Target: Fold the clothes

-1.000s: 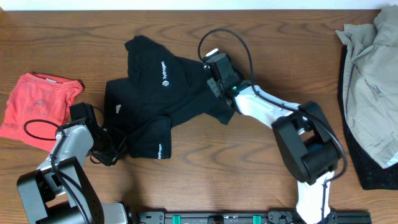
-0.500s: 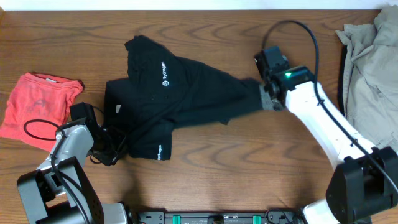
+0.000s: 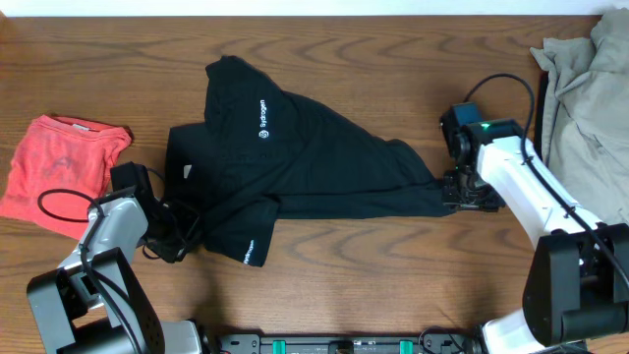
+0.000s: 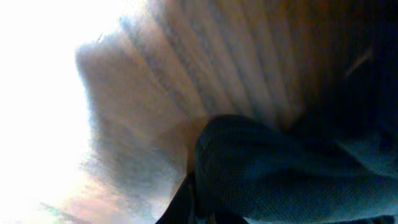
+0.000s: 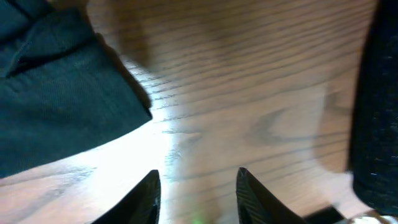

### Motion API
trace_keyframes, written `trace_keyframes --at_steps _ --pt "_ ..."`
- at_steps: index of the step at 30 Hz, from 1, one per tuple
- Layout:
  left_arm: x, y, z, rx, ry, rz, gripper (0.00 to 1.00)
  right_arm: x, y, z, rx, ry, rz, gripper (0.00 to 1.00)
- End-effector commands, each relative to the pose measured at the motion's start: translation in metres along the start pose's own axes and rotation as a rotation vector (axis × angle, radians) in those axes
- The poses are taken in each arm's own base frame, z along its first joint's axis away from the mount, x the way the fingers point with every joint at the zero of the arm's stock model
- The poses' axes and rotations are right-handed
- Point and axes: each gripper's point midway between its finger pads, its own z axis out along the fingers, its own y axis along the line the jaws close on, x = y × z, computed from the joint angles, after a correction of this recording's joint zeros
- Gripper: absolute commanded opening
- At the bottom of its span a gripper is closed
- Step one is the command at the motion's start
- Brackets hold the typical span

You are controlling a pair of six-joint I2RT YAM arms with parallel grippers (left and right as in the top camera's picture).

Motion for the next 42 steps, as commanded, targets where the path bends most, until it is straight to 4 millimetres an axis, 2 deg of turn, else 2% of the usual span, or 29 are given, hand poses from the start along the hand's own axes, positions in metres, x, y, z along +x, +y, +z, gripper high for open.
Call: trace_keyframes --at_steps 1,2,4,9,14,19,21,23,31,42 --pt "0.005 0.008 0.000 -0.028 0.014 0.007 0.06 0.005 0.013 0.003 -0.099 0.047 0.032 0.52" --pt "0.006 0.009 0.000 -0.031 0.019 0.011 0.06 0.005 0.015 0.004 -0.113 0.048 0.034 0.63" --pt "0.008 0.010 0.000 -0.035 0.024 0.028 0.06 0.003 0.024 0.006 -0.159 0.044 0.038 0.66" --pt "0.008 0.010 0.000 -0.035 0.024 0.039 0.06 -0.002 0.058 0.018 -0.334 0.013 0.047 0.68" --pt "0.007 0.009 0.000 -0.033 0.021 0.040 0.06 -0.017 0.070 0.034 -0.386 -0.077 0.111 0.72" --pt "0.006 0.009 0.000 -0.031 0.019 0.040 0.07 -0.028 0.086 0.027 -0.477 -0.110 0.134 0.70" --pt "0.006 0.008 0.000 -0.030 0.017 0.041 0.06 -0.029 0.093 0.023 -0.525 -0.109 0.127 0.66" --pt "0.006 0.008 0.000 -0.029 0.016 0.042 0.06 -0.032 0.095 0.019 -0.537 -0.112 0.125 0.62" --pt "0.005 0.008 0.000 -0.029 0.015 0.042 0.06 -0.053 0.095 0.003 -0.542 -0.186 0.118 0.62" --pt "0.005 0.008 0.000 -0.029 0.015 0.042 0.06 -0.043 0.108 0.022 -0.502 -0.133 0.093 0.62"
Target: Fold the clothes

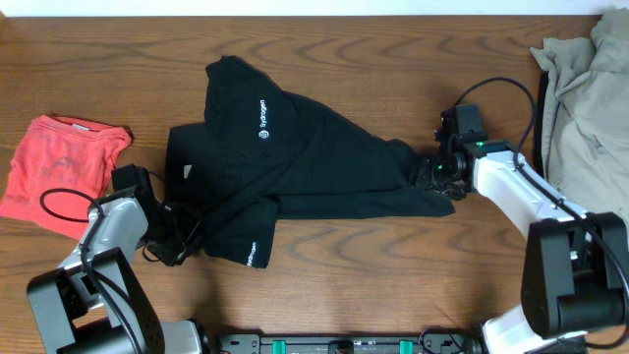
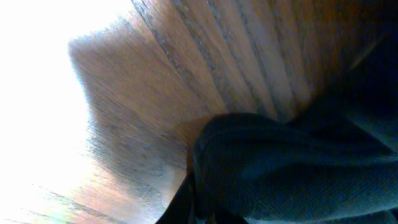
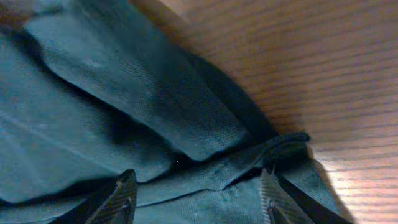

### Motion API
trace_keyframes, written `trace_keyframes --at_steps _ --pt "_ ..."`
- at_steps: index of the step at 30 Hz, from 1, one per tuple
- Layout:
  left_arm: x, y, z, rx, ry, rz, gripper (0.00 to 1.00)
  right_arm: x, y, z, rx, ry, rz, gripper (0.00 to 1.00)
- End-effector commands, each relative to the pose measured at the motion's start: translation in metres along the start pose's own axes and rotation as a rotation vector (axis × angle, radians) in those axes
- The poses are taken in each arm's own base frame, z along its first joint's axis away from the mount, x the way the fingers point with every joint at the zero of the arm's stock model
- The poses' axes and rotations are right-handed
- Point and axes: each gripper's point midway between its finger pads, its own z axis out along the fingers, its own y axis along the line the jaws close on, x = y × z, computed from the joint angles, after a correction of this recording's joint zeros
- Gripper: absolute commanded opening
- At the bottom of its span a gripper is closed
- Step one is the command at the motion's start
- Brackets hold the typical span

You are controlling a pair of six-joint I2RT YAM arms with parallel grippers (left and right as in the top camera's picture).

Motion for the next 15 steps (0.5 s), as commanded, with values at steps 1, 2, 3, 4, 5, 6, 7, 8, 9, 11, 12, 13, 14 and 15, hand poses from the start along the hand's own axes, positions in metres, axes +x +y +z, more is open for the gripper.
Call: trace_keyframes --at_steps 1,2,3,4,5,6,7,8,9,11,12,13,14,15 --pt "-0.0005 0.0038 0.0001 -0.012 -0.009 0.006 0.06 0.0042 0.0037 0.0104 0.030 0.020 -0.008 0.62" --pt "-0.0005 0.0038 0.0001 -0.012 -0.009 0.006 0.06 0.0058 0.0030 0.0132 0.039 0.026 -0.007 0.61" --pt "-0.0005 0.0038 0.0001 -0.012 -0.009 0.006 0.06 0.0073 0.0029 0.0148 0.041 0.033 -0.006 0.61" --pt "-0.0004 0.0037 0.0001 -0.012 -0.008 0.007 0.06 0.0086 0.0024 0.0164 0.044 0.039 -0.006 0.61" --pt "-0.0004 0.0038 0.0001 -0.013 -0.008 0.006 0.06 0.0089 0.0021 0.0166 0.045 0.040 -0.006 0.61" --pt "-0.0005 0.0038 0.0001 -0.012 -0.009 0.006 0.06 0.0090 0.0017 0.0169 0.047 0.041 -0.006 0.59" --pt "-0.0005 0.0038 0.0001 -0.012 -0.009 0.006 0.06 0.0087 0.0014 0.0169 0.048 0.040 -0.006 0.56" --pt "-0.0006 0.0037 0.0001 -0.012 -0.009 0.007 0.06 0.0086 0.0015 0.0169 0.048 0.039 -0.006 0.52" --pt "-0.0006 0.0037 0.0001 -0.012 -0.009 0.007 0.06 0.0088 0.0014 0.0169 0.049 0.040 -0.006 0.43" --pt "-0.0005 0.0038 0.0001 -0.012 -0.009 0.006 0.06 0.0093 0.0007 0.0168 0.051 0.043 -0.005 0.27" --pt "-0.0005 0.0038 0.0001 -0.012 -0.009 0.006 0.06 0.0095 0.0007 0.0168 0.051 0.043 -0.005 0.22" --pt "-0.0005 0.0038 0.0001 -0.012 -0.009 0.006 0.06 0.0095 0.0007 0.0168 0.051 0.043 -0.005 0.20" --pt "-0.0004 0.0038 0.0001 -0.013 -0.008 0.006 0.06 0.0097 0.0006 0.0168 0.051 0.044 -0.004 0.18" --pt "-0.0005 0.0038 0.0001 -0.012 -0.009 0.006 0.06 0.0103 0.0003 0.0167 0.052 0.046 -0.004 0.13"
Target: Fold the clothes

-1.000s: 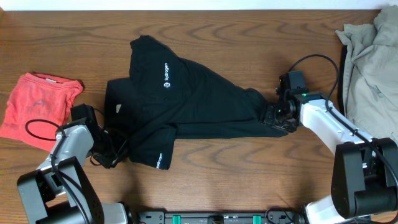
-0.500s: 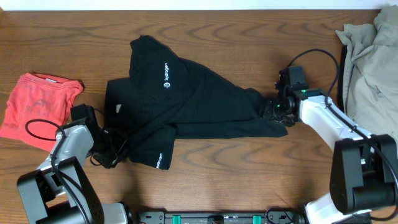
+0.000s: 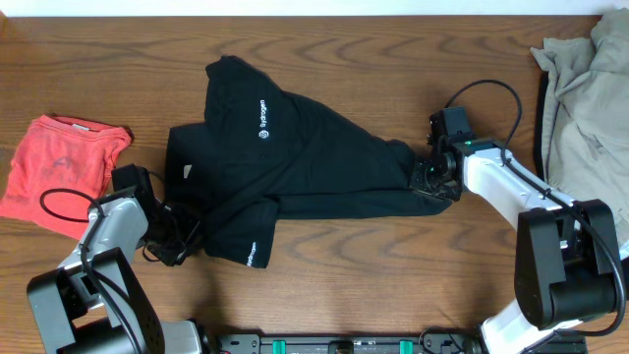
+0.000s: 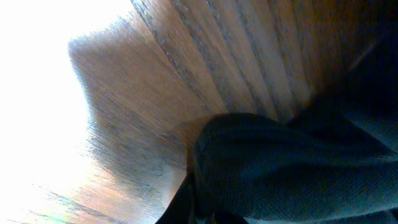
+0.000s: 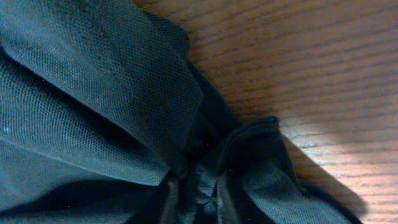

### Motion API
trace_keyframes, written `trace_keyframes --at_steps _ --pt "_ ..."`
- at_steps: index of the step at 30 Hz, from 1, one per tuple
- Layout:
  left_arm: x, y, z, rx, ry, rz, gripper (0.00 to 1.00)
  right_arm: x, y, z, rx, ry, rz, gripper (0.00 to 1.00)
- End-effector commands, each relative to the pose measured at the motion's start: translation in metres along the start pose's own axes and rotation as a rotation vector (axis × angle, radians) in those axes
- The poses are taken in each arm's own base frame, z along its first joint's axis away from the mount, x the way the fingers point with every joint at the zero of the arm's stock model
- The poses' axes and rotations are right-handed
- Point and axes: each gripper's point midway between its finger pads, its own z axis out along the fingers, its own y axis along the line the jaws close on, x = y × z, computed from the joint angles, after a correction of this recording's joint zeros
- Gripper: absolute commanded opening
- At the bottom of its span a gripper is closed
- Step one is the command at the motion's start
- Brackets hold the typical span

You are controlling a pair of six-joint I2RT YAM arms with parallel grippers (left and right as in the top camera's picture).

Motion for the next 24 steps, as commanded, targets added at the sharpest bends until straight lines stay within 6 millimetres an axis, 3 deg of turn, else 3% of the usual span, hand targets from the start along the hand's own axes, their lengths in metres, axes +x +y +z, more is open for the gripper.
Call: trace_keyframes --at_steps 1,9,13,16,19,24 --pt "0.000 0.004 0.000 -0.013 -0.008 0.006 0.06 0.005 -0.001 0.006 0.014 0.023 0.000 0.10" --pt "0.000 0.004 0.000 -0.013 -0.008 0.006 0.06 0.010 -0.030 -0.001 0.109 0.049 0.046 0.21" --pt "0.000 0.004 0.000 -0.013 -0.008 0.006 0.06 0.010 -0.041 -0.009 0.117 0.057 0.083 0.20" --pt "-0.001 0.004 0.000 -0.012 -0.009 0.007 0.06 0.015 -0.035 -0.014 0.075 0.078 0.075 0.20" --pt "-0.001 0.003 0.000 -0.010 -0.012 0.007 0.06 0.019 -0.023 -0.019 0.008 0.100 0.055 0.28" --pt "-0.001 0.003 0.000 -0.010 -0.012 0.008 0.06 0.024 -0.016 -0.019 -0.024 0.124 0.054 0.29"
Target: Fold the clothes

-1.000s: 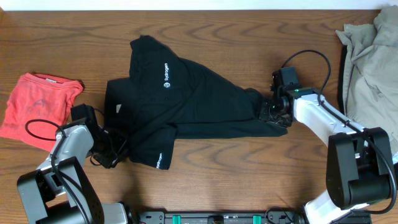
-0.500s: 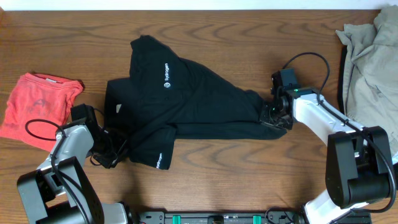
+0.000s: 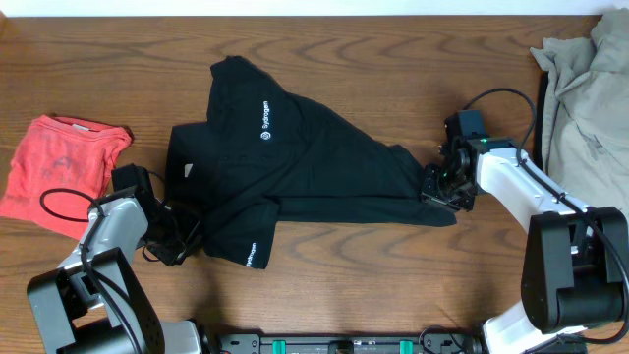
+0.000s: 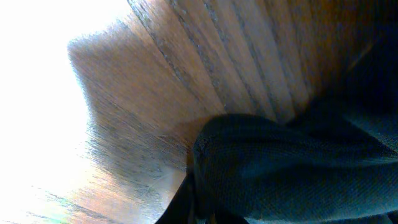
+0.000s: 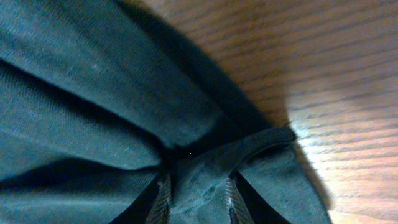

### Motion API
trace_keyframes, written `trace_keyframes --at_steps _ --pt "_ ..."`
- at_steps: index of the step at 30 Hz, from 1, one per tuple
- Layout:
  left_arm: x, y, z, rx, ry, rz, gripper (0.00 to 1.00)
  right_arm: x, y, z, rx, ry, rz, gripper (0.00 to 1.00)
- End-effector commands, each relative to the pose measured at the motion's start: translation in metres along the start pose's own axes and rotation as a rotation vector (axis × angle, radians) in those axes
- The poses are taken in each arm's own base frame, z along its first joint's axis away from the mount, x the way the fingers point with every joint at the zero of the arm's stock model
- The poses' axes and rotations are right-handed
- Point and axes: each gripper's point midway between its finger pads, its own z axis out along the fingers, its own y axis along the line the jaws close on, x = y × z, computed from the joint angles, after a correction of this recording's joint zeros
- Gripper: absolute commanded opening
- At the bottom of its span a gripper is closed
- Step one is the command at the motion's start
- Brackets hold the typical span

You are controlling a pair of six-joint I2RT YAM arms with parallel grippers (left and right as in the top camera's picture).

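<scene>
A black shirt (image 3: 295, 157) with a small white logo lies spread and creased across the middle of the table. My left gripper (image 3: 175, 239) is shut on its lower left edge; the left wrist view shows bunched dark cloth (image 4: 286, 168) at the left gripper (image 4: 196, 208). My right gripper (image 3: 439, 190) is at the shirt's right tip. In the right wrist view that gripper (image 5: 197, 199) is shut on a fold of the hem (image 5: 261, 155), with cloth filling the space between the fingers.
A folded red garment (image 3: 59, 162) lies at the left edge with a black cable loop (image 3: 64, 205) beside it. A beige pile of clothes (image 3: 585, 88) fills the far right corner. Bare wooden table (image 3: 393, 59) lies behind and in front of the shirt.
My right gripper has shifted a little to the right and toward the front with the hem in it, and the shirt's right tip has followed. The left gripper has not moved.
My right gripper was open over bare wood just right of the shirt's tip. Then it stood wide open over the hem, then pinched on bunched hem cloth. Now it holds the hem slightly further right. My left gripper gripped the shirt's left edge throughout.
</scene>
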Motion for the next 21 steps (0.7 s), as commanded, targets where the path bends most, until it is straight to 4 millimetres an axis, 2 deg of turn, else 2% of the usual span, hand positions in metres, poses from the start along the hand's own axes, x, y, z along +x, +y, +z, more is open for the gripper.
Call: trace_keyframes --at_steps 1,5,16,21 --pt "-0.0005 0.0038 0.0001 -0.012 -0.009 0.006 0.06 0.0024 0.0068 -0.0051 -0.037 0.003 -0.019 0.32" --pt "-0.0005 0.0038 0.0001 -0.012 -0.009 0.006 0.06 -0.0014 0.0052 -0.0048 -0.022 -0.017 -0.023 0.35" --pt "-0.0005 0.0038 0.0001 -0.012 -0.009 0.006 0.06 -0.0055 0.0016 -0.0032 0.011 -0.039 -0.029 0.31" --pt "-0.0006 0.0037 0.0001 -0.012 -0.009 0.007 0.07 -0.0041 0.0059 -0.0018 0.009 -0.040 -0.045 0.31"
